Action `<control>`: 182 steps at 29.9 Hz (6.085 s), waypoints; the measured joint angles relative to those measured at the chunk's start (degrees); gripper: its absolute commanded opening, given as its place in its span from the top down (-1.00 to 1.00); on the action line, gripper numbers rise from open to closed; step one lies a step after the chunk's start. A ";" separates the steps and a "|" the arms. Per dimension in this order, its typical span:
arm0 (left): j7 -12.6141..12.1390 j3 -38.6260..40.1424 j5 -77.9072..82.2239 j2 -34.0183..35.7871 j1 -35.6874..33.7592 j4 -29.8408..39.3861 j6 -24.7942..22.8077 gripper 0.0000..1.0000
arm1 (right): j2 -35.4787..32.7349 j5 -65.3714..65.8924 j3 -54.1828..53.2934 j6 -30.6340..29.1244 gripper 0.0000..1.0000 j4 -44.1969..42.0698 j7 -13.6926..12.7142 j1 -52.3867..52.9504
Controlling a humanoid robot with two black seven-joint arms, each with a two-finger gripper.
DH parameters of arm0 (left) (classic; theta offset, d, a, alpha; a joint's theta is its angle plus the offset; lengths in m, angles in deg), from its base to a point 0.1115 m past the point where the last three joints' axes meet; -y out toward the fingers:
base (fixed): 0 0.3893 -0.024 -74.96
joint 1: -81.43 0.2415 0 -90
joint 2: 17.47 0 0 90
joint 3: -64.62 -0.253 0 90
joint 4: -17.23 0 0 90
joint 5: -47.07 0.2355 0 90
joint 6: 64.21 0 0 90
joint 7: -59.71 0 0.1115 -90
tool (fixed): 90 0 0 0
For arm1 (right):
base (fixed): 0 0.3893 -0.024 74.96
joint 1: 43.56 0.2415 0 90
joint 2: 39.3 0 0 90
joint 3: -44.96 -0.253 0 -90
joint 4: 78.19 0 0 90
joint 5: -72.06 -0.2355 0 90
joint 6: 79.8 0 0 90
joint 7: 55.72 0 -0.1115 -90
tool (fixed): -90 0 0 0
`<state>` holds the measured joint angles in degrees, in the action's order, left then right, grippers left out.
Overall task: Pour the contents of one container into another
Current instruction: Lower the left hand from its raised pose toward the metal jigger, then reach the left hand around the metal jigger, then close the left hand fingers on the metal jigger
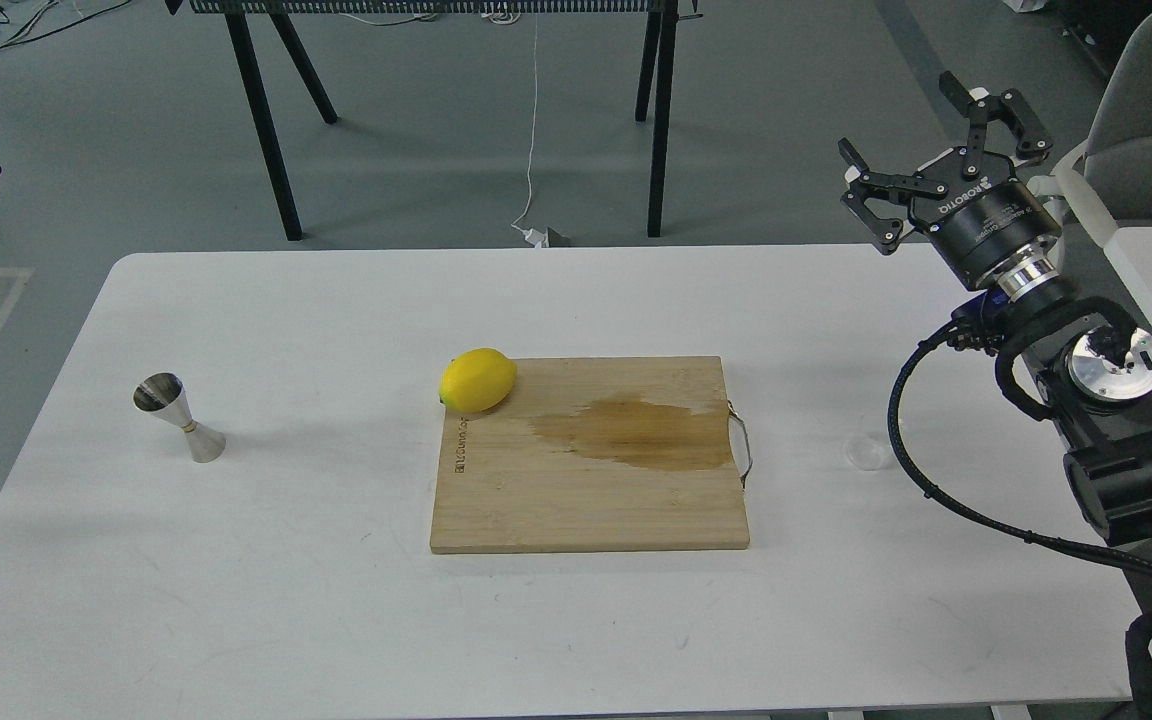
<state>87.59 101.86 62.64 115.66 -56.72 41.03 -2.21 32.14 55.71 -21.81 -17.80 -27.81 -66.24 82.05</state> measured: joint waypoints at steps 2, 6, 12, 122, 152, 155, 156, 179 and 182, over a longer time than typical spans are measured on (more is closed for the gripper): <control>0.08 0.05 3.29 2.04 0.05 2.45 -0.01 -1.00 | 0.00 0.00 0.17 0.00 -0.97 0.00 -0.08 0.15; 0.11 0.09 10.70 5.30 0.12 8.65 -0.02 -1.00 | 0.00 0.03 0.24 0.00 -0.97 0.02 -0.11 0.25; 0.14 0.02 26.23 8.90 0.28 22.00 -0.02 -1.00 | -0.01 0.10 0.32 0.00 -0.97 0.13 -0.28 0.33; 0.12 -0.77 72.85 -11.93 24.85 8.34 56.00 -1.00 | -0.08 0.19 1.99 0.00 -0.97 -0.37 -0.12 -0.32; 0.12 -0.60 72.57 -14.07 26.81 7.66 56.00 -1.00 | -0.08 0.19 2.00 0.00 -0.97 -0.26 -0.12 -0.34; 0.12 -0.58 72.51 -14.56 26.99 6.75 56.00 -1.00 | -0.08 0.19 1.99 0.00 -0.97 -0.27 -0.11 -0.31; 0.12 -0.58 72.51 -14.72 27.05 6.47 56.00 -1.00 | -0.08 0.19 1.99 0.00 -0.97 -0.28 -0.11 -0.31; 0.12 -0.60 71.71 -15.93 27.18 4.83 56.00 -1.00 | -0.08 0.17 1.99 0.00 -0.97 -0.26 -0.09 -0.37; 0.12 -0.61 71.71 -16.32 27.18 4.60 56.00 -1.00 | -0.08 0.18 1.99 0.00 -0.97 -0.27 -0.10 -0.43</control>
<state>87.71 101.25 134.34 99.33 -29.54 45.63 53.79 32.07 55.89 -19.82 -17.80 -28.09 -66.33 81.62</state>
